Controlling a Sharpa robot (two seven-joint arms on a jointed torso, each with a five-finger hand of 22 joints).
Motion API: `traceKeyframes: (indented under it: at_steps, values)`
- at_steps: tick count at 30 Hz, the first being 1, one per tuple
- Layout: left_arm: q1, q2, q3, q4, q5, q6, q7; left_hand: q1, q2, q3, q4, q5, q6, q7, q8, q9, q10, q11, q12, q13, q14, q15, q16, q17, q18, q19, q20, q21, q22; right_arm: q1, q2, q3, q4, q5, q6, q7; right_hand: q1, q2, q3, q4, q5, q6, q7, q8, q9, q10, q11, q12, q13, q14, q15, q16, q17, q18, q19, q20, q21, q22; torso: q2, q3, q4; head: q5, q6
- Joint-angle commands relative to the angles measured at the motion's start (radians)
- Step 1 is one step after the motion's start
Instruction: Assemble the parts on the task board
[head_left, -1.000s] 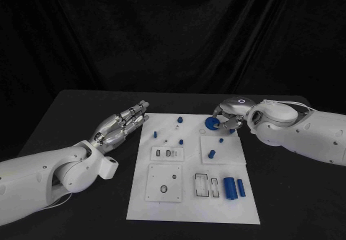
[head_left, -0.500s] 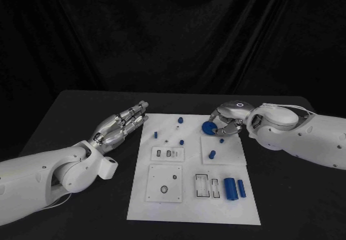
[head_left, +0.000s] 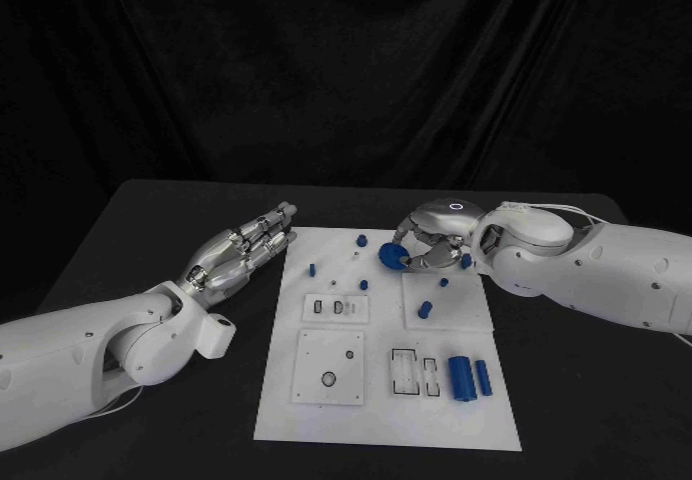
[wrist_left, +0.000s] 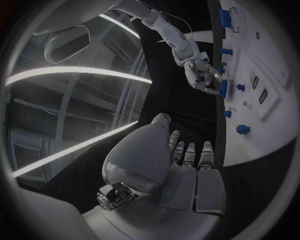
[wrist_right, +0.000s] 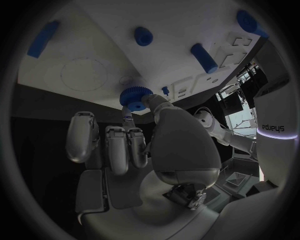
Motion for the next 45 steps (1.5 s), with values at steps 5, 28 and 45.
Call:
traceKeyframes:
  at_steps: [5,28,45]
  values:
    - [0.002,0.003,0.001,0.0,-0.003,0.018,0.016,0.002,-0.003,0.009,-0.002,-0.005,-0.007,0.005,-0.002,-0.001,0.001,0.007,-0.003,-0.001,0.001,0.009,-0.004,-0.002,0.018,-0.002,0.006,-0.005,-0.001,0.002,0.048,0.001,-0.03,0.016,0.003,0.013,-0.007,0.001,0.01,0.0,-0.01,-0.003,-0.002,0.084,0.176,0.106,0.003,0.003,0.263,0.106,0.002,0.003,0.263,0.007,0.005,0.001,0.001,0.108,0.001,0.0008,-0.0004,0.0,0.001]
    - [0.002,0.013,0.001,-0.004,-0.003,0.024,0.011,0.002,-0.003,0.009,-0.002,-0.005,-0.007,0.005,-0.002,-0.001,0.001,0.007,-0.003,-0.001,0.001,0.009,-0.004,-0.002,0.018,-0.002,0.006,-0.005,-0.001,0.001,0.17,0.001,-0.124,0.017,-0.007,-0.009,-0.003,-0.005,0.034,-0.006,-0.066,-0.016,0.008,0.053,0.171,0.106,0.013,0.003,0.263,0.106,0.011,0.003,0.263,0.012,-0.008,0.009,-0.021,0.102,0.003,0.0032,-0.0021,-0.002,-0.007]
    - [0.002,0.018,0.001,-0.009,-0.003,0.03,0.005,0.002,-0.003,0.009,-0.002,-0.005,-0.007,0.005,-0.002,-0.001,0.001,0.007,-0.003,-0.001,0.001,0.009,-0.004,-0.002,0.018,-0.002,0.006,-0.005,-0.001,0.001,0.193,0.001,-0.133,0.017,0.008,-0.01,-0.014,-0.009,0.042,-0.015,-0.204,-0.158,0.005,-0.069,0.118,0.106,0.012,0.003,0.263,0.106,0.012,0.003,0.263,0.02,-0.028,0.014,-0.064,0.095,0.001,0.0041,-0.0038,-0.001,-0.012]
